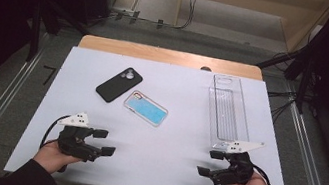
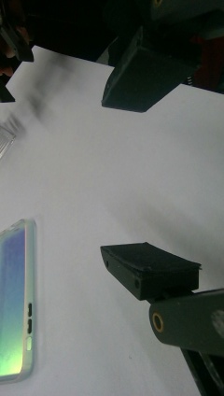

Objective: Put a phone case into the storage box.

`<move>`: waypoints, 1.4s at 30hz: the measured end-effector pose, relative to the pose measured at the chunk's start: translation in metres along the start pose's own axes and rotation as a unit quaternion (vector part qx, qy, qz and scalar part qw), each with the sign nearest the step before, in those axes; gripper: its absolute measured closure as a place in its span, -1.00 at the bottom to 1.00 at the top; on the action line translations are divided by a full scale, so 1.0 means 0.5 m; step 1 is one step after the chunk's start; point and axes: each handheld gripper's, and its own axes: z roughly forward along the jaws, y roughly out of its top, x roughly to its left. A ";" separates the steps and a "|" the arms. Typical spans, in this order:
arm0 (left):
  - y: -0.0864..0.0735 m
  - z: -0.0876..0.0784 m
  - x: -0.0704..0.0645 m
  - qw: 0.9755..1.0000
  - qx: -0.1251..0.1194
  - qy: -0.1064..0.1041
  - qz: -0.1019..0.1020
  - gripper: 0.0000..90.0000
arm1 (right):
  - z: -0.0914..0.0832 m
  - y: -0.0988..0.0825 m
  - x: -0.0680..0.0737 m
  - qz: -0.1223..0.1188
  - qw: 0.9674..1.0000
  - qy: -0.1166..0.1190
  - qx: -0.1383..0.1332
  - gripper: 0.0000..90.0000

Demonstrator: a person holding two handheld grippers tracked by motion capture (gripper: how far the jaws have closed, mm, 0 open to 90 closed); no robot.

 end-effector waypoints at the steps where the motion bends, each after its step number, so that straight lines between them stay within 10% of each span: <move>1: 0.000 0.000 0.000 1.000 0.000 0.000 0.000 -0.47 | 0.001 0.000 0.000 -0.001 1.000 0.003 0.000 -0.66; 42: 0.000 -0.009 -0.005 1.000 -0.010 0.002 -0.007 -0.51 | 0.062 0.115 0.068 -0.054 0.998 0.037 -0.005 -0.75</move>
